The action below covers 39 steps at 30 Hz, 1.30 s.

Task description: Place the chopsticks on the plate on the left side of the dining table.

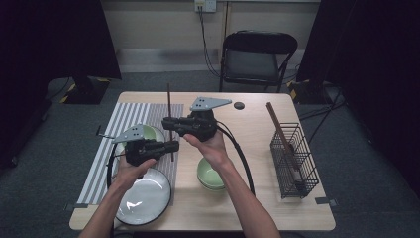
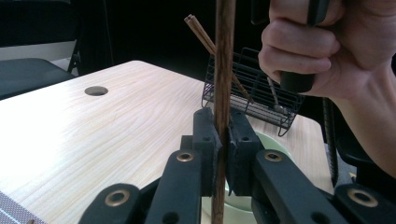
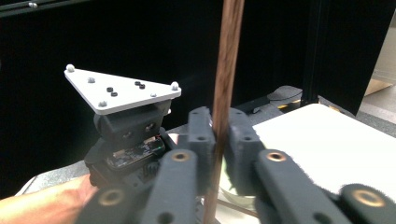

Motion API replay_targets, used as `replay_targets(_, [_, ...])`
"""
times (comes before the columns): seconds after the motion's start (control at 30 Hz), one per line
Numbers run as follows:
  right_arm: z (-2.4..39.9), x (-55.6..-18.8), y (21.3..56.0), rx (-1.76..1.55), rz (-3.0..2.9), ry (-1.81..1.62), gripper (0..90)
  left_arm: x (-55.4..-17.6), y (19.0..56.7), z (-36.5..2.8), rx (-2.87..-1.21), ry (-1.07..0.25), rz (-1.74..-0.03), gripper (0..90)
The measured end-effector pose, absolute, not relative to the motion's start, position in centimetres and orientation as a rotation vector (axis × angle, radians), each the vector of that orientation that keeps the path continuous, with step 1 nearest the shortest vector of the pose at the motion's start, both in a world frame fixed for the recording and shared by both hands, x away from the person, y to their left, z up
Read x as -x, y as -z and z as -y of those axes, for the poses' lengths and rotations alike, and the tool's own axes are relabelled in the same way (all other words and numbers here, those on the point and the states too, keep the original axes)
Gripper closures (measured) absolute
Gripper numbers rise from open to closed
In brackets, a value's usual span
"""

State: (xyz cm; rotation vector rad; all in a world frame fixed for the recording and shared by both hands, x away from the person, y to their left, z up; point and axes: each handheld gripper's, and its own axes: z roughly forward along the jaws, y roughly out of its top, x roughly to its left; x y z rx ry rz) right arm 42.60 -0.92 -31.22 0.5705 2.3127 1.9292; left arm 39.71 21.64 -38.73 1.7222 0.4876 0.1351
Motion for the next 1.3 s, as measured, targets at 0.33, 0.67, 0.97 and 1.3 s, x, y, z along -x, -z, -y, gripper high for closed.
replay_targets(0.33, [1.7, -42.8, 31.0, -0.602, -2.288, -1.897, 54.8, -39.7, 38.7, -21.7, -1.72, -0.134, -0.484, 84.4])
replay_targets(0.67, [2.5, -43.3, 31.1, -0.64, -2.266, -1.861, 43.1, -39.7, 38.7, -21.6, -1.726, -0.127, -0.483, 84.4])
replay_targets(0.97, [2.7, -43.5, 31.1, -0.661, -2.242, -1.836, 35.6, -39.6, 38.7, -21.7, -1.719, -0.136, -0.491, 84.4])
replay_targets(1.3, [3.1, -43.7, 31.3, -0.666, -2.233, -1.828, 31.5, -39.6, 38.6, -21.8, -1.719, -0.139, -0.491, 84.4])
